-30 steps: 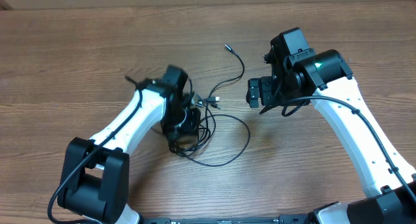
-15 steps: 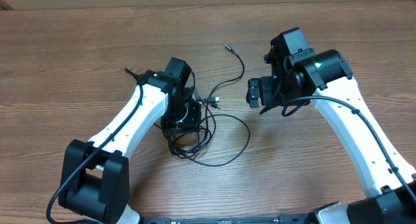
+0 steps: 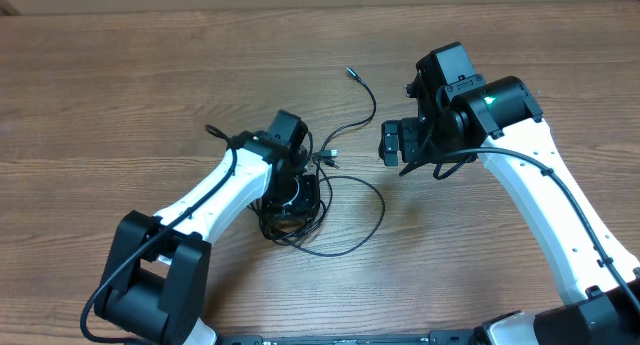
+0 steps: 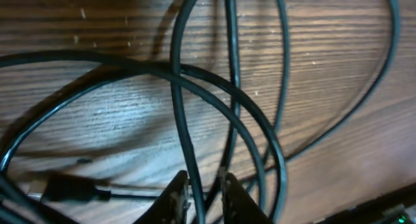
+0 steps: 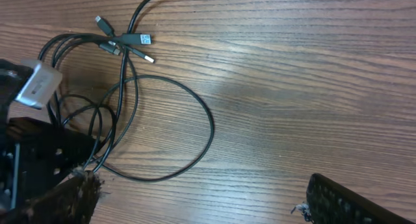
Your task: Untangle cables
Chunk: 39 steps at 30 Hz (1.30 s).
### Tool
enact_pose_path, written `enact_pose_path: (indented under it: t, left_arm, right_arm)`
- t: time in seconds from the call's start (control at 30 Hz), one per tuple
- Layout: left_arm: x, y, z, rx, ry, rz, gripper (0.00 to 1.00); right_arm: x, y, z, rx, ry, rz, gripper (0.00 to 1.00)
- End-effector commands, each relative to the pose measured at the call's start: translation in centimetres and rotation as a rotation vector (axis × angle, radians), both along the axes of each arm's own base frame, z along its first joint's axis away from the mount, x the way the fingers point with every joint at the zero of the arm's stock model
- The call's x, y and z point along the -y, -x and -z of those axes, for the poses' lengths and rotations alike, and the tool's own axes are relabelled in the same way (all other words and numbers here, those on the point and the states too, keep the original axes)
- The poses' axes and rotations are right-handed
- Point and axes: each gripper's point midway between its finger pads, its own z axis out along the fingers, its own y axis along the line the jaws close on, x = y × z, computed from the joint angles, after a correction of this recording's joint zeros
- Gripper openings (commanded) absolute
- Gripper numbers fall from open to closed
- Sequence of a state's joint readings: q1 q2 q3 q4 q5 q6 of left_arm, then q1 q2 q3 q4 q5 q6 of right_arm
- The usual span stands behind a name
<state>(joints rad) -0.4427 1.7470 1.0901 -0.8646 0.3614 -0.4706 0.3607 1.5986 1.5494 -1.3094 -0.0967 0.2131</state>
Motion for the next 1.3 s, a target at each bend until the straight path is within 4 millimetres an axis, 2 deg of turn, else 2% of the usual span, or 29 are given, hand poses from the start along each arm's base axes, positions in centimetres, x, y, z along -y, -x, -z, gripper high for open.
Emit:
enact_pose_path:
  t: [0.0,0.03,0.17,0.4,0.67,0.8,1.07,1.27]
  left_arm:
    - [-1.1,0.4,1.1,0.006,-0.068,-0.018,0.14]
    - [-1.5,0.2,1.3,0.017,-0.094,-0.019,0.11]
    - [-2.7,-0.3,1.6,0.045,-0.158,-0.024,0.09]
    - [-2.8,0.0,1.6,0.034,-0.163,-0.023,0.04]
    - [-2.0,-0.2,1.1,0.035,-0.116,-0.001,0.04]
    - [-1.5,-1.0,0.0,0.052,-0.086,0.021,0.04]
    - [-0.7,-4.0,-2.9,0.131,-0.051,0.002,0.04]
    - [-0.4,-4.6,-4.0,0.146,-0.044,0.002,0.04]
  right_arm:
    - [0.0,-0.6,-0.6,0.022,-0.004,0.012,1.00]
    - [0.0,-0.6,-0.6,0.022,-0.004,0.012,1.00]
    - [0.0,-0.6,-0.6,0.022,-0.004,0.012,1.00]
    - [0.0,-0.6,-0.6,0.022,-0.004,0.012,1.00]
    - [0.0,-0.6,-0.6,0.022,-0.004,0.012,1.00]
    - [0.0,-0.6,-0.6,0.022,-0.004,0.012,1.00]
    - [0.0,-0.6,-0.6,0.022,-0.004,0.012,1.00]
    - [0.0,-0.6,-0.6,0.022,-0.004,0.012,1.00]
